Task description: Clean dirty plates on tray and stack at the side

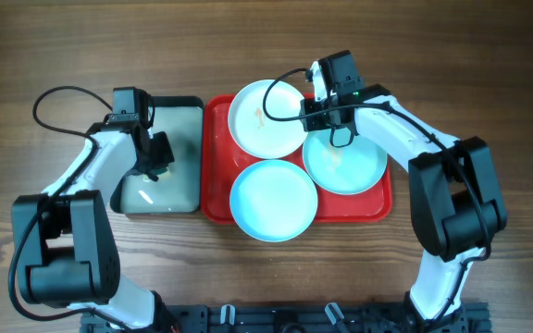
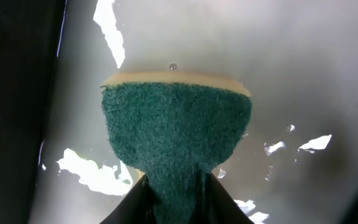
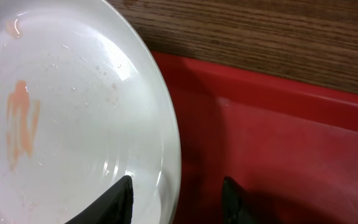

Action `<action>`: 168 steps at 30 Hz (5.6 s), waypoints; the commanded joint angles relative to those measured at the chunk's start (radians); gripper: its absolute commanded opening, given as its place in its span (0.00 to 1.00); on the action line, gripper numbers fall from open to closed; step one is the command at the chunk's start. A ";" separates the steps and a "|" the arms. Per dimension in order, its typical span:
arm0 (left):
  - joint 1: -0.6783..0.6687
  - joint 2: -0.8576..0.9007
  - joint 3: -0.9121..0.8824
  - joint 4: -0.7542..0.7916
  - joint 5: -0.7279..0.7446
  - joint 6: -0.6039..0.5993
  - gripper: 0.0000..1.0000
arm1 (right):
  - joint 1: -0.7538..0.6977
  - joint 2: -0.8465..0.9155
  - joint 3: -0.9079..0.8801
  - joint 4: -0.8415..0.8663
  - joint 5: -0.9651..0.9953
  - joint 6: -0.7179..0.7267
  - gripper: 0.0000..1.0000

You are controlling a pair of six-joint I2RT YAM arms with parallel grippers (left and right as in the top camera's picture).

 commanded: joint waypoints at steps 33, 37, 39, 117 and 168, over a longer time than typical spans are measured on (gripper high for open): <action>0.014 -0.359 0.017 -0.031 0.171 0.106 0.04 | 0.016 -0.016 -0.006 0.050 0.000 0.024 0.04; 0.014 -0.449 0.017 -0.067 0.171 -0.016 0.04 | 0.016 -0.016 -0.006 0.047 0.000 0.024 0.04; 0.014 -0.475 0.017 -0.072 0.171 -0.064 0.04 | 0.016 -0.016 -0.006 0.045 0.000 0.024 0.04; -0.007 -0.399 -0.024 -0.038 0.103 0.095 0.04 | 0.031 -0.009 -0.014 0.031 -0.080 0.051 0.04; -0.305 -0.167 0.056 0.288 0.139 -0.133 0.04 | 0.069 0.042 -0.018 0.038 -0.140 0.210 0.04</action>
